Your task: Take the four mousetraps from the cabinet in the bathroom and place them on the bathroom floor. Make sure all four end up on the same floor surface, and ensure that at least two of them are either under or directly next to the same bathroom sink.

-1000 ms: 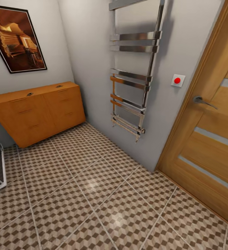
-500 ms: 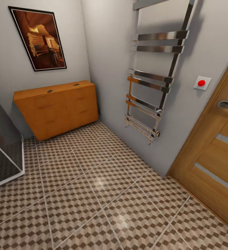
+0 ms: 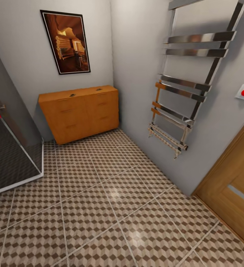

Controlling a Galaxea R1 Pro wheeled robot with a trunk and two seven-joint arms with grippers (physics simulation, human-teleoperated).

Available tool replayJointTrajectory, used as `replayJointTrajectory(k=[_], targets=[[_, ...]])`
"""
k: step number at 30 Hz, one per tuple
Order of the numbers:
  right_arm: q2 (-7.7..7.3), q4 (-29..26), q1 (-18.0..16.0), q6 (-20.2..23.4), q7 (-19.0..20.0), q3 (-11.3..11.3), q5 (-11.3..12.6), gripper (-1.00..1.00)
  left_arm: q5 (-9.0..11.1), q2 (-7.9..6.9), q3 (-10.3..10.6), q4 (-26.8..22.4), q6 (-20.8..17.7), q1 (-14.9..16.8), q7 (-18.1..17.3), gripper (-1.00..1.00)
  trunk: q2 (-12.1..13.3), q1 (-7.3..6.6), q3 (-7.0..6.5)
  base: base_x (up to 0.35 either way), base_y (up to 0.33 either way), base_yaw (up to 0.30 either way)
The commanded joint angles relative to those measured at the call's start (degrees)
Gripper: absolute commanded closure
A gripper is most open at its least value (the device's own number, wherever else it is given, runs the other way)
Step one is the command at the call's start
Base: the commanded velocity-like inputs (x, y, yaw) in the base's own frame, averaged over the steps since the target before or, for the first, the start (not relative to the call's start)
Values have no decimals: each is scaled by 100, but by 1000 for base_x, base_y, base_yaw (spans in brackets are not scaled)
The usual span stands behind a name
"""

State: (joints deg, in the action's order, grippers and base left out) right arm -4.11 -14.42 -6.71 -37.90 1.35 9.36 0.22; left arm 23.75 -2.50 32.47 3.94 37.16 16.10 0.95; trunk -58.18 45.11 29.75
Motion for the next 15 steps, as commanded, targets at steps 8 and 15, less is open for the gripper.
replayJointTrajectory(k=[8, 15], targets=[[-2, 1, 0, -16, 14, 5, 4, -100, 24, 4, 48, 19, 28, 7, 10, -100, -4, 0, 5, 0, 0, 262], [-2, 1, 0, -16, 14, 5, 4, -100, 24, 4, 48, 20, 28, 7, 10, -100, -4, 0, 5, 0, 0, 255]])
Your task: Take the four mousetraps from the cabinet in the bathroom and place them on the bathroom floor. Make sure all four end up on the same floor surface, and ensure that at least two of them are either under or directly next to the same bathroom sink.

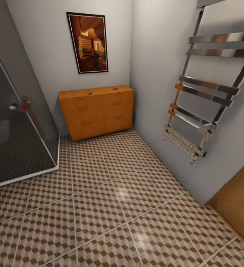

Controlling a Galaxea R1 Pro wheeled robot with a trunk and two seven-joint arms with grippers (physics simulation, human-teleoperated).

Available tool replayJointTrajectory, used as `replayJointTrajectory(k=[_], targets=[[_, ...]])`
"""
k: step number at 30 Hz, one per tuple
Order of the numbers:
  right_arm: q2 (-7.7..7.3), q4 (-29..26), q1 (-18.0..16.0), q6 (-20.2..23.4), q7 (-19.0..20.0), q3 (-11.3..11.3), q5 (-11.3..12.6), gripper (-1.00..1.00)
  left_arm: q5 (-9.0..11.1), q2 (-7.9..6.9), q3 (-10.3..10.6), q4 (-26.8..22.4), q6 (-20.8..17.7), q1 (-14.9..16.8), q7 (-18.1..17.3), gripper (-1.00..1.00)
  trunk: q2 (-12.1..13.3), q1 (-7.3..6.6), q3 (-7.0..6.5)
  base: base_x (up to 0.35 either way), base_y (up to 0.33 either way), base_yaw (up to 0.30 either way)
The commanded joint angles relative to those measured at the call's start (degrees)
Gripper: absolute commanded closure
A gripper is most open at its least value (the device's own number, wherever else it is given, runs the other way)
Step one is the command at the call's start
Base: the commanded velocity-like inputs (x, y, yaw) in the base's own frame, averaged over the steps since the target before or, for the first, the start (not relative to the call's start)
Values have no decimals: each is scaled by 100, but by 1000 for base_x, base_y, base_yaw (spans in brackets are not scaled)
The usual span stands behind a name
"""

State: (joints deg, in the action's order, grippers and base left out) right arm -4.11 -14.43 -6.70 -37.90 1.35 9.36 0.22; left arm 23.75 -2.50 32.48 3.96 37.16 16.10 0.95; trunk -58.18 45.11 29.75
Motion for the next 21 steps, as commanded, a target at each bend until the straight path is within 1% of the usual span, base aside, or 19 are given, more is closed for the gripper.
replayJointTrajectory(k=[1, 4, 8, 17, 21], targets=[[-2, 1, -3, -18, 14, 5, 4, -100, 24, 4, 48, 18, 28, 7, 10, -100, -4, 0, 5, 0, 0, 210], [-2, 1, -3, -21, 14, 5, 4, -100, 24, 4, 48, 18, 28, 7, 10, -100, -4, 0, 5, 0, 0, 145], [-2, 1, -3, -23, 14, 5, 4, -100, 24, 4, 48, 18, 28, 7, 10, -100, -4, 0, 5, 0, 0, 67], [-2, 1, -4, -25, 14, 5, 4, -100, 24, 4, 48, 17, 28, 7, 10, -100, -4, 0, 5, 3, 1, 14], [-2, 1, -4, -20, 14, 5, 4, -100, 24, 4, 48, 17, 28, 7, 10, -100, -4, 0, 5, 72, 43, 2]])
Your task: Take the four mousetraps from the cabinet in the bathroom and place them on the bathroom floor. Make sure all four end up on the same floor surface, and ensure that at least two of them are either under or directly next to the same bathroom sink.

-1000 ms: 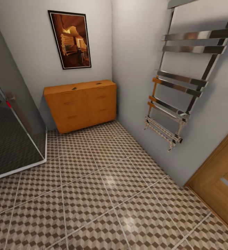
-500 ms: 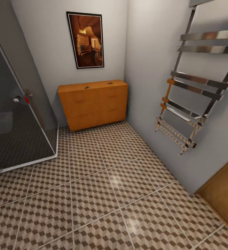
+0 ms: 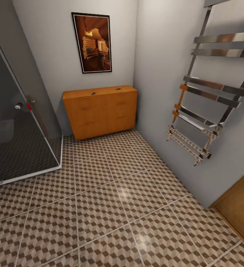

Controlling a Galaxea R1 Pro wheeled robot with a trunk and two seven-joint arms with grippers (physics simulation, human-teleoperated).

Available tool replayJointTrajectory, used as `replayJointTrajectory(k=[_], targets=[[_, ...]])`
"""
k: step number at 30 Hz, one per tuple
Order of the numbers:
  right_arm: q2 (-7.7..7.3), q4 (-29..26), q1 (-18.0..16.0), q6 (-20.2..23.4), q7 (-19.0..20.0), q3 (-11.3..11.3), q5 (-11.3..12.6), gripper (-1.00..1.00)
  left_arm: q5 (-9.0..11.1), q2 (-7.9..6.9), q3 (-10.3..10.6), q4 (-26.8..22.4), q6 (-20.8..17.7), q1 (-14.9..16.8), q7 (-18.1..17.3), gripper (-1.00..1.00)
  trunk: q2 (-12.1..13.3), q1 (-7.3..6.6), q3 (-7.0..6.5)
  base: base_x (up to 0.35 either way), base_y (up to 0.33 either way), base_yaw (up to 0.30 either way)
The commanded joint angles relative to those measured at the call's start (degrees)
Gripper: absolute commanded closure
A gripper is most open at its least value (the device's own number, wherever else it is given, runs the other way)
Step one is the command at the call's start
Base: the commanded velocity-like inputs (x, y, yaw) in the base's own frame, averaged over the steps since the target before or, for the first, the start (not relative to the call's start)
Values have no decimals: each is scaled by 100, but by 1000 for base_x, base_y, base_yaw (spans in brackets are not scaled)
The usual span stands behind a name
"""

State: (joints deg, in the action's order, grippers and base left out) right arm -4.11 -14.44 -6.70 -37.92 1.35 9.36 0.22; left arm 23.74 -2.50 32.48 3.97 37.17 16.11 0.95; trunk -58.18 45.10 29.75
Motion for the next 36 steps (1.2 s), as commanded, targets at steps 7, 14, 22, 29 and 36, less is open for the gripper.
replayJointTrajectory(k=[7, 14, 22, 29, 36], targets=[[-2, 3, -4, -22, 14, 5, 4, -100, 25, 4, 47, 16, 25, 6, 10, -100, -3, 1, 5, 175, 121, 1], [-2, 3, 0, -17, 14, 12, 4, -100, 25, 4, 47, 16, 26, 6, 10, -100, -3, 1, 5, 241, 155, 0], [-3, 3, -1, -20, 14, 13, 4, -100, 25, 4, 48, 16, 24, 6, 10, -100, -3, 1, 5, 277, 134, 0], [-2, 3, -2, -19, 14, 13, 4, -100, 25, 4, 47, 16, 23, 6, 10, -100, -3, 1, 5, 319, 31, 0], [-2, 3, -3, -15, 14, 14, 4, -100, 25, 4, 47, 16, 25, 6, 10, -100, -3, 1, 5, 329, 5, 0]])
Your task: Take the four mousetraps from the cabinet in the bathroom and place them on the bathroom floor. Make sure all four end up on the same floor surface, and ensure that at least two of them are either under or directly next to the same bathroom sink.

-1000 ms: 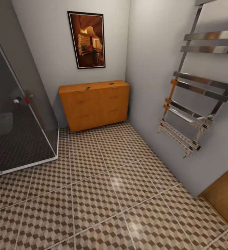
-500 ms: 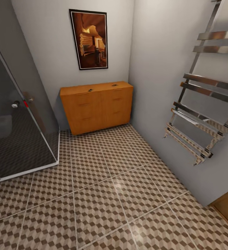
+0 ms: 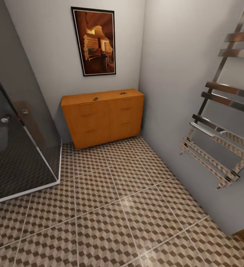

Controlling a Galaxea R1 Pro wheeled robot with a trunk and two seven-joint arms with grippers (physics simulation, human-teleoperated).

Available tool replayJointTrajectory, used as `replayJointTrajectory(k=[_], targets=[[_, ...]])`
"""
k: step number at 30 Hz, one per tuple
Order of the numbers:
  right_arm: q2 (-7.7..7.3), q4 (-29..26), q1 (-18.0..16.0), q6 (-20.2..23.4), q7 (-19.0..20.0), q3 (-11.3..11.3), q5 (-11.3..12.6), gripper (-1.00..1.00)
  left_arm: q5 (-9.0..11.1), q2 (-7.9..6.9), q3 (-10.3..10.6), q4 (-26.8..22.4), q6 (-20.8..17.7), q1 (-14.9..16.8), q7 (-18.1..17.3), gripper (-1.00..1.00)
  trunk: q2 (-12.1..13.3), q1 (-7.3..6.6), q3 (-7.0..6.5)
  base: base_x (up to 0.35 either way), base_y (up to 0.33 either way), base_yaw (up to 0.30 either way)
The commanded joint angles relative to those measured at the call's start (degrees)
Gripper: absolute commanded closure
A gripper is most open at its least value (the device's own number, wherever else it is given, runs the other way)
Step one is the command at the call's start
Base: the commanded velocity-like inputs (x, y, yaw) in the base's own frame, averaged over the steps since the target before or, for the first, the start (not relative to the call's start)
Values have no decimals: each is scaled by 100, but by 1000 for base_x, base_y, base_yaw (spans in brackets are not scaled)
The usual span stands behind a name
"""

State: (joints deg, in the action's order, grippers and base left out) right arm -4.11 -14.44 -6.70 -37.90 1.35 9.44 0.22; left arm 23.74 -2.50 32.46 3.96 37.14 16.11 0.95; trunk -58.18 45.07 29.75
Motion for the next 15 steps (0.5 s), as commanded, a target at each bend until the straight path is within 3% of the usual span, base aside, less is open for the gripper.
replayJointTrajectory(k=[1, 15], targets=[[-2, 3, -2, -16, 14, 5, 4, -100, 26, 4, 49, 17, 28, 6, 10, -100, -3, 4, 5, 330, 1, 0], [-2, 3, -3, -15, 14, 5, 4, -100, 25, 4, 47, 17, 24, 6, 10, -100, -3, 4, 5, 330, 0, 0]])
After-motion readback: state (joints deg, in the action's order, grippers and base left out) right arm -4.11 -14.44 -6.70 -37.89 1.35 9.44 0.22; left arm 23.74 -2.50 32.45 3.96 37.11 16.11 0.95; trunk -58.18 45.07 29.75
